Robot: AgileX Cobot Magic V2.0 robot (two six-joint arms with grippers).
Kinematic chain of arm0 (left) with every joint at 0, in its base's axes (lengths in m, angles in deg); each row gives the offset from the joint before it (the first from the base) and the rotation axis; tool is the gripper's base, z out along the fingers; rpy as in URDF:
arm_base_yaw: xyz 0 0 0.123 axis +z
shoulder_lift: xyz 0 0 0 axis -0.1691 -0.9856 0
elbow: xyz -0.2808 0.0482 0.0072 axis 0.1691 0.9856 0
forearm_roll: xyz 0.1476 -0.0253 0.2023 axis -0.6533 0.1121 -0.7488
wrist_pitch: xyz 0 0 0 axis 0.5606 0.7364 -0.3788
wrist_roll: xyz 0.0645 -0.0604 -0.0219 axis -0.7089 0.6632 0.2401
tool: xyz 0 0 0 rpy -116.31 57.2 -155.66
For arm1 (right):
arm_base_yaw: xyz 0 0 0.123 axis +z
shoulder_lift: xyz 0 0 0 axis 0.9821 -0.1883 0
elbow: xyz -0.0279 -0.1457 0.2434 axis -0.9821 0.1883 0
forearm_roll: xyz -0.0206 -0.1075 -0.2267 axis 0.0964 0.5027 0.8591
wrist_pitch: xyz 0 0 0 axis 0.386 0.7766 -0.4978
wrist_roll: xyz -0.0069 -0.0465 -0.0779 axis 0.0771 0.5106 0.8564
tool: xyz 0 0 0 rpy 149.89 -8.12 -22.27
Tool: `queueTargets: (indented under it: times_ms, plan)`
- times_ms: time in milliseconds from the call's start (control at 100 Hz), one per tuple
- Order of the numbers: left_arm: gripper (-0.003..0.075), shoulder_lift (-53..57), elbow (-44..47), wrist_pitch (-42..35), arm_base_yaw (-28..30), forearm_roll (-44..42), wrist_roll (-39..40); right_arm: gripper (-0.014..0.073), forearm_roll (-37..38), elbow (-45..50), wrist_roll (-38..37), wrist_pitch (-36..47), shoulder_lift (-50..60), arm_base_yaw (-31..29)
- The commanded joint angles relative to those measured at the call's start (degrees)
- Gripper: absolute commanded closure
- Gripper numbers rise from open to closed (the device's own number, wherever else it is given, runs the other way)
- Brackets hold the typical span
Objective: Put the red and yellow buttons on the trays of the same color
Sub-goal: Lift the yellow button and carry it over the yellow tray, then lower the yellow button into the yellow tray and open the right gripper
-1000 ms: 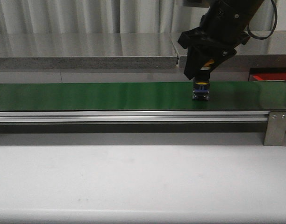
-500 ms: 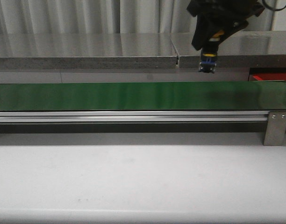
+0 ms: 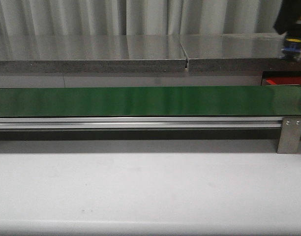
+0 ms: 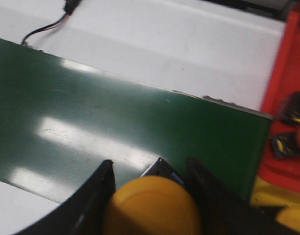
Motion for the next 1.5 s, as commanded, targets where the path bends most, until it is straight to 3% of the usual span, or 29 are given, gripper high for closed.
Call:
queueTargets:
  times_ms: [0,340,620,960,1490]
  plan:
    - [0.0741,0.4,-1.5,-3.8,-0.6,1.0,0.1,0.0409,-1.0,0.6,-0.7,2.3,4.5,-3.8]
    - [0.0741,0.4,-1.5,-3.8,-0.6,1.0,0.1,0.0409,-1.0,5.5,-3.5,3.5,6.8,-17.8]
    - [0.0741,0.4,-1.5,-3.8,-0.6,1.0,0.1,0.0409,-1.0,12.1,-7.7,11.8,6.7,-24.7]
    - [0.0741,0.4,-1.5,-3.8,-0.6,1.0,0.1,0.0409,-1.3,18.6,-9.9,20.4,2.6,-25.6]
    - [0.0741,0.4,-1.5,-3.8,-0.6,1.0,0.1,0.0406,-1.6,18.8,-9.9,23.7,-5.0,-25.7]
